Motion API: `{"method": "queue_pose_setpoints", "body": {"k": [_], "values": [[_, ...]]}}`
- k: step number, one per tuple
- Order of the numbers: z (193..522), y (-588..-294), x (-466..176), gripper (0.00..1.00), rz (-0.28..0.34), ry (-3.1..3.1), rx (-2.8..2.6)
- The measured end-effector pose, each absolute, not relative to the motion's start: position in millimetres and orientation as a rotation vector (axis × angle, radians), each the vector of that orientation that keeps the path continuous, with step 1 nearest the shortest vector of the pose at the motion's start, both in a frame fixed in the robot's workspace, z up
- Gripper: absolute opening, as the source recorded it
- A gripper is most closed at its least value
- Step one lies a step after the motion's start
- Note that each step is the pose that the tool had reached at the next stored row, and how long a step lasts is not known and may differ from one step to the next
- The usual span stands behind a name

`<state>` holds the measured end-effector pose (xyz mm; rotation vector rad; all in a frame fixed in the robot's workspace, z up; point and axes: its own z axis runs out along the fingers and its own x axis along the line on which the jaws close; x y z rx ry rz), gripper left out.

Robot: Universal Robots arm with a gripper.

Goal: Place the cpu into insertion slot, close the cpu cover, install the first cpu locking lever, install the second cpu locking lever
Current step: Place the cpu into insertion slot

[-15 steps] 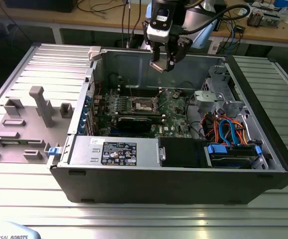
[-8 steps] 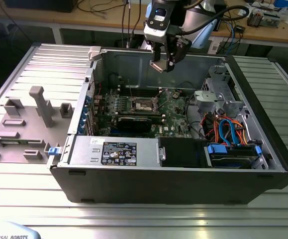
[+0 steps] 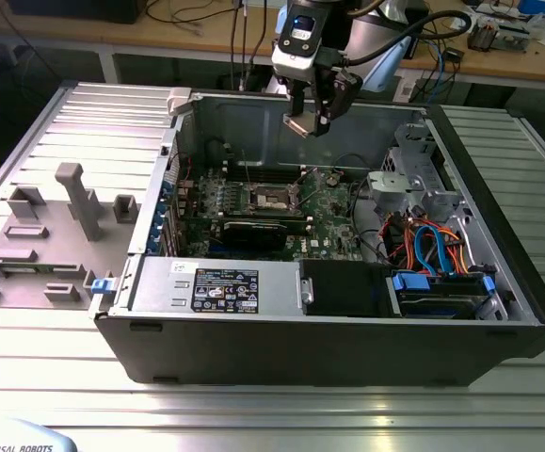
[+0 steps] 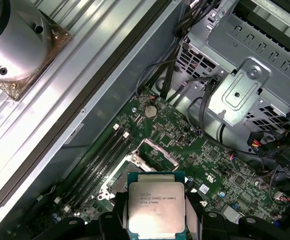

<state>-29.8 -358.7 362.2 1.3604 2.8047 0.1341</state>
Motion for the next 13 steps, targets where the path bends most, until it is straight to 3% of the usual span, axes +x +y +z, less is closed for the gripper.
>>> {"method": "queue_pose_setpoints", "body": {"k": [13], "values": [[361.8, -358.7, -29.8, 0.54, 0.132, 2.724, 1.505]]}}
